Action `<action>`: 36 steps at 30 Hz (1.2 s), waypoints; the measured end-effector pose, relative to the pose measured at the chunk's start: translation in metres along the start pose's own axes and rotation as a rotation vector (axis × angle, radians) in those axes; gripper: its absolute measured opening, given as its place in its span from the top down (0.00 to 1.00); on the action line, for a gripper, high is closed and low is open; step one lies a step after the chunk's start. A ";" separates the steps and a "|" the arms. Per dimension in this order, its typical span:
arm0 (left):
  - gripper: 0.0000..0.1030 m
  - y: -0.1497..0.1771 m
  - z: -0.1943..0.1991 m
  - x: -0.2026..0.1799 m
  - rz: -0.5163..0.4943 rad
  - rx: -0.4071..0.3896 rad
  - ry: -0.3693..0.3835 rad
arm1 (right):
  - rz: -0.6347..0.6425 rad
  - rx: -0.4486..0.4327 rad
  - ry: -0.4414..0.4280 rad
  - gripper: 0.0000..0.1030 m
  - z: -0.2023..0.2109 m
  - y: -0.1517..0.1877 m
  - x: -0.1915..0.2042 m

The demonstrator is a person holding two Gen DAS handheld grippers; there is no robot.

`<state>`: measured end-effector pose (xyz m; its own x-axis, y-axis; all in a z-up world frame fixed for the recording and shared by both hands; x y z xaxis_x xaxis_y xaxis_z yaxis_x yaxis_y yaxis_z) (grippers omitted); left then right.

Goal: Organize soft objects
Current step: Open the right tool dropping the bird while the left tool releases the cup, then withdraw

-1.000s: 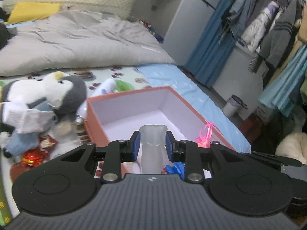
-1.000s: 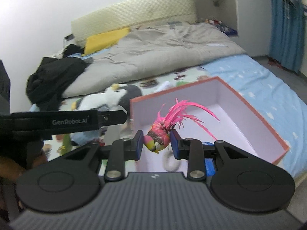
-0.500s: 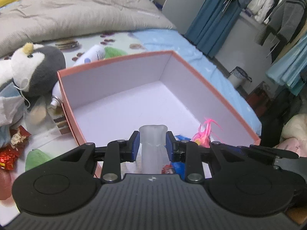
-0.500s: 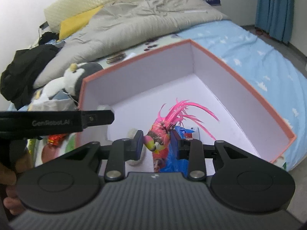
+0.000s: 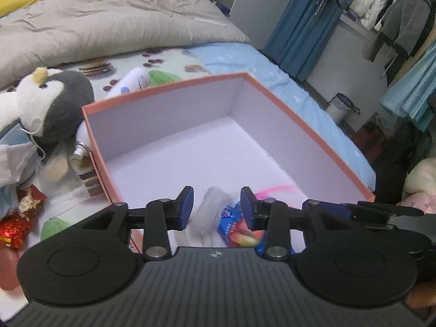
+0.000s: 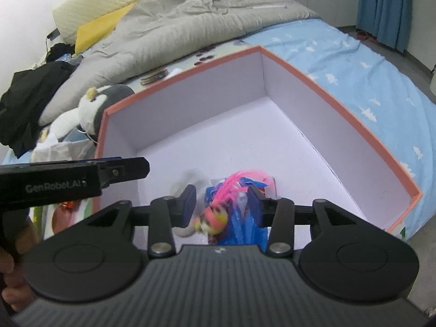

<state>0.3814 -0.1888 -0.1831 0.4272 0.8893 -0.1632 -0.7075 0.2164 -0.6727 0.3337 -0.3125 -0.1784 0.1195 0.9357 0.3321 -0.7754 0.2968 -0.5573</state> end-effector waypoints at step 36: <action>0.58 0.081 0.249 -0.008 0.040 -0.235 -0.102 | 0.145 -0.155 -0.172 0.56 0.155 0.081 0.104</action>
<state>0.1804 -0.0783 -0.0563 0.3344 0.9338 -0.1272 -0.5671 0.0916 -0.8185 0.1876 -0.2204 -0.0711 -0.1033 0.9284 0.3568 -0.6712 0.1997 -0.7139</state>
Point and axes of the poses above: each gripper's, at about its wrist camera, not at the fingertips, and z roughly against the way its jaws point, x to its left, y to its underside, the point moved 9 cm from there along -z, roughly the way its jaws point, and after that the axes turned 12 degrees about -z, right-handed, at the moved point
